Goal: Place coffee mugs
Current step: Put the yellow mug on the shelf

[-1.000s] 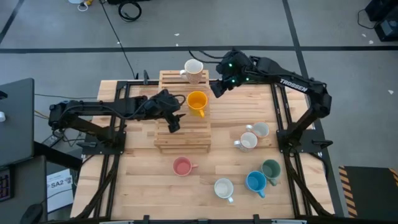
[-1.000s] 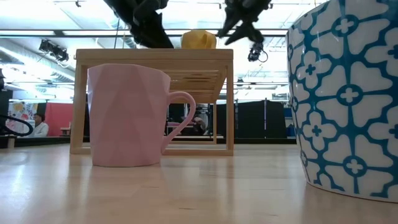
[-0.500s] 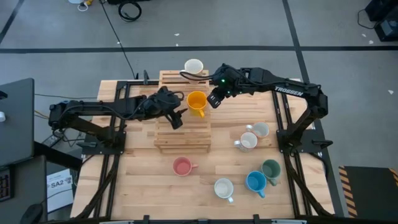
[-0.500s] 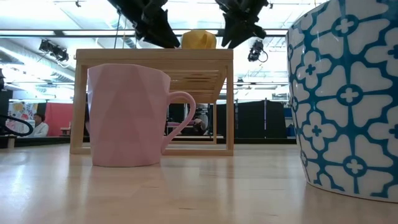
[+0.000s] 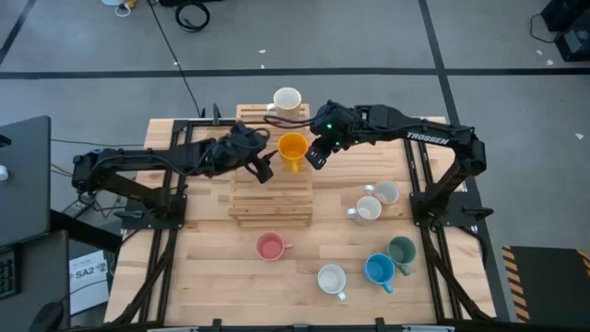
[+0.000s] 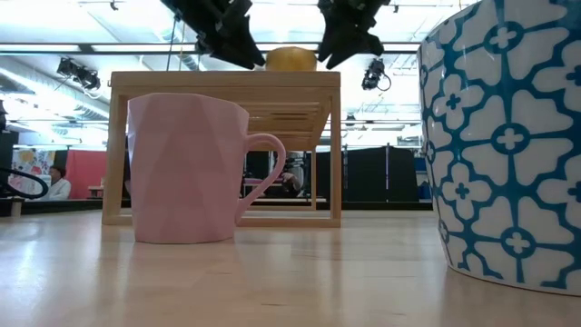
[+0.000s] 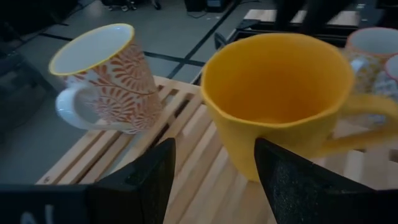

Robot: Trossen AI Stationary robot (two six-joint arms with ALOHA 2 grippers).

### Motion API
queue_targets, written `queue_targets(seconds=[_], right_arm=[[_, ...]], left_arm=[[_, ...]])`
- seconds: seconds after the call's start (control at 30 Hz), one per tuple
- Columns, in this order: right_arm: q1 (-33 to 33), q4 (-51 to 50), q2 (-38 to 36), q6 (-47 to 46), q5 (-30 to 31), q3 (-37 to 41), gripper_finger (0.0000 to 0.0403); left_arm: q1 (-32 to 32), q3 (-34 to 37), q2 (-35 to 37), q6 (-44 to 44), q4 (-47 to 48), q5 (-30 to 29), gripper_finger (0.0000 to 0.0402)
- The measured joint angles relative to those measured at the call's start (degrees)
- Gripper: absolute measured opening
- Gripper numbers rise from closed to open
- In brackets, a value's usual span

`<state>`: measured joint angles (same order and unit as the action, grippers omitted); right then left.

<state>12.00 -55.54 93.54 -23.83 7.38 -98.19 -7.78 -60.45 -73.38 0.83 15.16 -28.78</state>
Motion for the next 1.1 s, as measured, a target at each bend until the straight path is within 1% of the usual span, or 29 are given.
queue_targets(seconds=[0.47,0.57,0.77,0.97,1.1], right_arm=[[-1.5,0.6,0.0,0.0,0.0,0.0,0.0130],[-1.4,0.6,0.0,0.0,0.0,0.0,0.0130],[-0.8,-1.2,-0.2,1.9,0.6,0.0,0.0130],[1.0,-2.0,-0.2,3.0,6.1,0.0,0.0130],[2.3,-1.1,0.0,3.1,6.5,0.0,0.0130]], left_arm=[[-4.5,0.0,0.0,-0.1,-1.3,-0.2,0.0227],[-4.7,0.0,0.4,-1.7,-0.3,-0.2,0.0227],[-3.0,0.0,1.1,-3.0,1.6,0.0,0.0227],[-0.6,0.0,1.2,-3.0,2.8,0.5,0.0227],[0.7,0.0,1.2,-3.0,2.2,0.5,0.0227]])
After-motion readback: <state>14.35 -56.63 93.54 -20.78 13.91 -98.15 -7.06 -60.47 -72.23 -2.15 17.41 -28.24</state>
